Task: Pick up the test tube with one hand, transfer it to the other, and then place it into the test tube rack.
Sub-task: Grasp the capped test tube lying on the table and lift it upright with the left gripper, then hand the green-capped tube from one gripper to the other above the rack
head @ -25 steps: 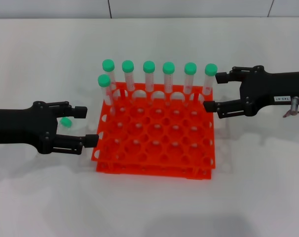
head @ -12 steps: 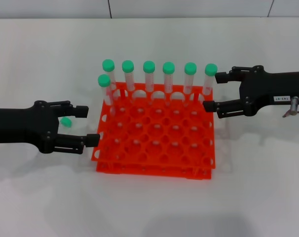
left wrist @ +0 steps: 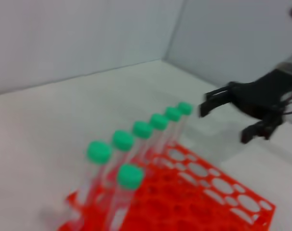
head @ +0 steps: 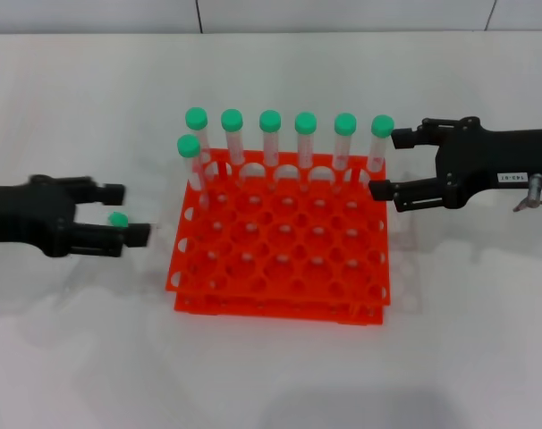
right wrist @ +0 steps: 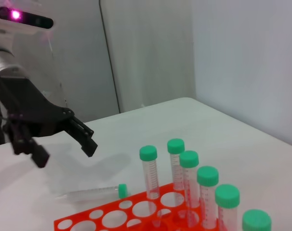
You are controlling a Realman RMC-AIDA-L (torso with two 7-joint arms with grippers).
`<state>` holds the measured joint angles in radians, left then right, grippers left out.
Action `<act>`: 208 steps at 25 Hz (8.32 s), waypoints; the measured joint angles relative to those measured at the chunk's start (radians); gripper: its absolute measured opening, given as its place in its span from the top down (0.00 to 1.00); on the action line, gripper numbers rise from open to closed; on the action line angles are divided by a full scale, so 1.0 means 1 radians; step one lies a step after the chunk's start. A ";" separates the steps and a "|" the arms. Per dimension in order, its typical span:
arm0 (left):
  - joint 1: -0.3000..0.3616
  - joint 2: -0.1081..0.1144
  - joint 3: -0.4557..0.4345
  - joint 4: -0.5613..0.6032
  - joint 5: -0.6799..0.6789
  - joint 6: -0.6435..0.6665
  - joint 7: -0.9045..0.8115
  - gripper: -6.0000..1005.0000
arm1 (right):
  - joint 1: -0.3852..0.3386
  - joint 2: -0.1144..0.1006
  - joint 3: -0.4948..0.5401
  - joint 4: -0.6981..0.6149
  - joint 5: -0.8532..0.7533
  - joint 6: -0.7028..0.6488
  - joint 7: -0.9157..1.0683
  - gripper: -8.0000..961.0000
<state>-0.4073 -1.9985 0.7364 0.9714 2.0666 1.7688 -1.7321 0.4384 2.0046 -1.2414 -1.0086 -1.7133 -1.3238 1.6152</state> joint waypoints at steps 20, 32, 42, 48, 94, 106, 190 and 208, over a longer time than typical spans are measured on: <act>-0.083 0.034 0.002 0.084 0.457 -0.002 -0.259 0.14 | -0.006 0.006 0.003 -0.001 0.013 -0.006 0.000 0.09; -0.116 0.029 0.002 0.076 0.548 -0.020 -0.278 0.14 | -0.008 0.006 0.005 -0.001 0.014 -0.008 0.000 0.09; -0.158 0.017 0.009 0.022 0.587 -0.060 -0.279 0.15 | -0.007 0.006 0.005 0.000 0.015 -0.008 0.000 0.09; -0.189 0.012 0.012 -0.022 0.609 -0.083 -0.274 0.15 | -0.007 0.006 0.005 0.001 0.015 -0.005 0.000 0.09; -0.196 0.009 0.037 -0.056 0.637 -0.104 -0.271 0.42 | -0.007 0.006 0.007 0.005 0.026 0.004 -0.003 0.09; -0.196 0.006 0.037 -0.056 0.650 -0.120 -0.272 0.58 | -0.007 0.006 0.007 0.005 0.028 0.005 -0.004 0.09; -0.176 0.001 -0.125 -0.003 0.171 -0.241 -0.035 0.81 | -0.009 0.008 0.019 0.003 0.055 0.014 -0.024 0.09; -0.335 -0.060 -0.102 -0.234 -0.132 -0.415 0.263 0.81 | 0.002 0.006 0.020 -0.012 0.084 0.007 -0.025 0.09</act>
<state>-0.7424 -2.0582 0.6343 0.7372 1.9343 1.3542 -1.4691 0.4400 2.0110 -1.2211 -1.0211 -1.6289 -1.3168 1.5907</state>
